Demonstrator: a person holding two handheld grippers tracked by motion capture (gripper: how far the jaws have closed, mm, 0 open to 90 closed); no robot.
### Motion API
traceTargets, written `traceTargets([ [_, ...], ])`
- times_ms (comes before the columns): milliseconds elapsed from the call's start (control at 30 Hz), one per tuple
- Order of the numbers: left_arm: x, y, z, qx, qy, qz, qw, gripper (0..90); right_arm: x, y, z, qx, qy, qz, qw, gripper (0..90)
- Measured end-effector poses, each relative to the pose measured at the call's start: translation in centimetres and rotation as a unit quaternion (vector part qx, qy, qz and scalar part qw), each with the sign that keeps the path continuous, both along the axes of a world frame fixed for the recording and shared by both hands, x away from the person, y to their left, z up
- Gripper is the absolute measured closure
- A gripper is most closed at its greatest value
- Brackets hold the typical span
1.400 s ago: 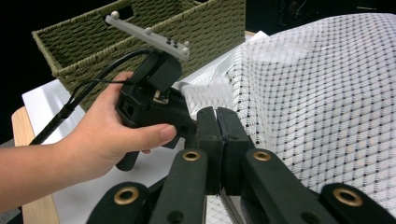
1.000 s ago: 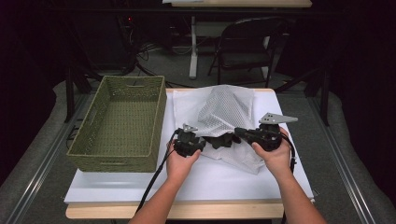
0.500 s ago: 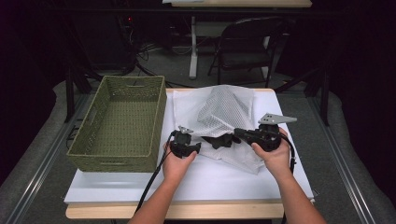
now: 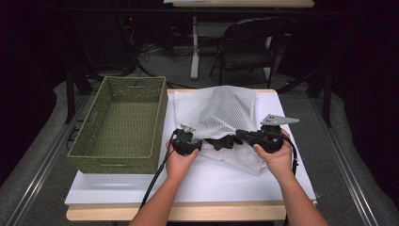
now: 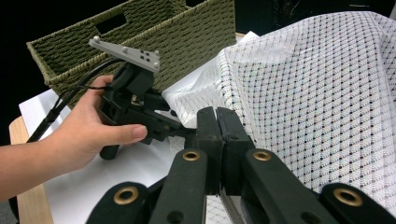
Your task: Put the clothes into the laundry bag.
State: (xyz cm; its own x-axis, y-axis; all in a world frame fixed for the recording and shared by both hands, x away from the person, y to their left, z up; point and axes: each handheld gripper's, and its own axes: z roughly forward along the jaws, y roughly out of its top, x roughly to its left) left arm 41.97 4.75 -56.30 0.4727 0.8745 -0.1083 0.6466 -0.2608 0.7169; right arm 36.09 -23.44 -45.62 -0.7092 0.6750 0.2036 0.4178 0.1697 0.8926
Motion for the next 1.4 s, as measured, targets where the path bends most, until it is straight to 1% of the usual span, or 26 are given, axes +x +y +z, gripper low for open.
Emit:
traceTargets([
  [67, 0.3, 0.0, 0.0, -0.006, 0.003, 0.000, 1.0000, 51.0, 0.0, 0.0, 0.0, 0.001, 0.002, 0.001, 1.0000, 89.1],
  [100, 0.4, -0.1, 0.0, -0.005, 0.003, -0.001, 1.0000, 52.1, 0.0, 0.0, -0.1, 0.002, 0.002, 0.001, 1.0000, 89.1],
  [133, 0.5, -0.2, 0.0, -0.001, 0.002, -0.002, 1.0000, 53.7, 0.0, 0.0, -0.1, 0.003, 0.004, 0.000, 1.0000, 89.1],
  [200, 0.7, -0.3, 0.1, 0.008, -0.001, -0.002, 1.0000, 60.3, 0.1, 0.0, -0.1, 0.003, 0.003, 0.000, 1.0000, 89.1],
  [267, 0.9, -0.3, 0.1, 0.005, 0.000, -0.003, 1.0000, 65.4, 0.0, -0.1, -0.1, 0.003, 0.003, -0.001, 1.0000, 89.1],
  [333, 0.9, -0.2, 0.0, 0.006, -0.004, 0.003, 1.0000, 73.3, 0.0, -0.1, -0.1, 0.005, 0.006, 0.000, 1.0000, 89.1],
  [367, 1.0, -0.2, 0.0, 0.005, -0.004, 0.002, 1.0000, 75.8, 0.0, -0.1, -0.1, 0.005, 0.006, 0.000, 1.0000, 89.1],
  [400, 1.0, -0.2, 0.0, 0.001, 0.000, -0.005, 1.0000, 80.2, 0.0, -0.1, -0.1, 0.005, 0.006, 0.000, 1.0000, 89.1],
  [433, 1.0, -0.2, 0.0, 0.004, -0.001, -0.006, 1.0000, 83.7, 0.1, -0.1, -0.2, 0.005, 0.006, 0.000, 1.0000, 89.1],
  [500, 1.0, -0.2, -0.1, 0.000, 0.001, -0.011, 0.9999, 89.9, 0.1, -0.1, -0.2, 0.006, 0.006, 0.001, 1.0000, 89.1],
  [600, 1.0, -0.1, 0.0, 0.001, 0.001, -0.014, 0.9999, 90.0, 0.1, -0.1, -0.2, 0.006, 0.007, 0.001, 1.0000, 89.1],
  [633, 0.9, 0.0, 0.1, 0.003, 0.005, -0.016, 0.9999, 90.0, 0.1, -0.1, -0.2, 0.007, 0.007, 0.001, 0.9999, 89.1],
  [833, -0.1, 0.7, 0.8, -0.017, 0.004, -0.020, 0.9996, 90.0, 0.1, -0.1, -0.3, 0.007, 0.008, 0.000, 0.9999, 89.1],
  [900, -0.6, 0.9, 1.2, -0.024, 0.005, -0.023, 0.9994, 90.0, 0.1, -0.1, -0.3, 0.007, 0.008, -0.001, 0.9999, 89.1],
  [967, -1.2, 1.2, 1.5, -0.033, 0.001, -0.021, 0.9992, 90.0, 0.1, -0.1, -0.3, 0.006, 0.008, -0.002, 0.9999, 89.1],
  [1000, -1.5, 1.4, 1.7, -0.037, 0.003, -0.021, 0.9991, 90.0, 0.1, -0.1, -0.3, 0.006, 0.009, -0.002, 0.9999, 89.1],
  [1033, -1.6, 1.4, 1.7, -0.038, 0.006, -0.020, 0.9991, 90.0, 0.1, -0.1, -0.3, 0.006, 0.009, -0.002, 0.9999, 89.1],
  [1100, -1.9, 1.6, 1.6, -0.026, 0.006, -0.024, 0.9994, 90.0, 0.2, -0.1, -0.3, 0.007, 0.009, -0.003, 0.9999, 89.1],
  [1133, -2.0, 1.6, 1.5, -0.028, 0.004, -0.025, 0.9993, 90.0, 0.2, -0.1, -0.3, 0.007, 0.008, -0.004, 0.9999, 89.1],
  [1167, -2.1, 1.6, 1.5, -0.027, 0.008, -0.027, 0.9992, 90.0, 0.1, -0.1, -0.3, 0.006, 0.009, -0.004, 0.9999, 89.1],
  [1200, -2.3, 1.6, 1.4, -0.027, 0.007, -0.026, 0.9993, 90.0, 0.1, -0.1, -0.3, 0.006, 0.009, -0.003, 0.9999, 89.1],
  [1267, -2.2, 1.5, 1.3, -0.017, -0.009, -0.029, 0.9994, 90.0, 0.1, -0.1, -0.3, 0.005, 0.007, -0.003, 1.0000, 89.1],
  [1300, -2.1, 1.5, 1.3, -0.014, -0.013, -0.029, 0.9994, 90.0, 0.1, 0.0, -0.3, 0.005, 0.008, -0.002, 1.0000, 89.1],
  [1333, -2.0, 1.5, 1.3, -0.011, -0.018, -0.024, 0.9995, 84.6, 0.1, 0.0, -0.3, 0.005, 0.008, -0.002, 1.0000, 89.1],
  [1367, -1.8, 1.4, 1.2, -0.006, -0.025, -0.019, 0.9995, 75.6, 0.2, 0.0, -0.4, 0.005, 0.007, -0.001, 1.0000, 89.1],
  [1400, -1.5, 1.4, 1.2, -0.002, -0.019, -0.022, 0.9996, 71.6, 0.2, 0.0, -0.4, 0.004, 0.006, 0.000, 1.0000, 89.1],
])
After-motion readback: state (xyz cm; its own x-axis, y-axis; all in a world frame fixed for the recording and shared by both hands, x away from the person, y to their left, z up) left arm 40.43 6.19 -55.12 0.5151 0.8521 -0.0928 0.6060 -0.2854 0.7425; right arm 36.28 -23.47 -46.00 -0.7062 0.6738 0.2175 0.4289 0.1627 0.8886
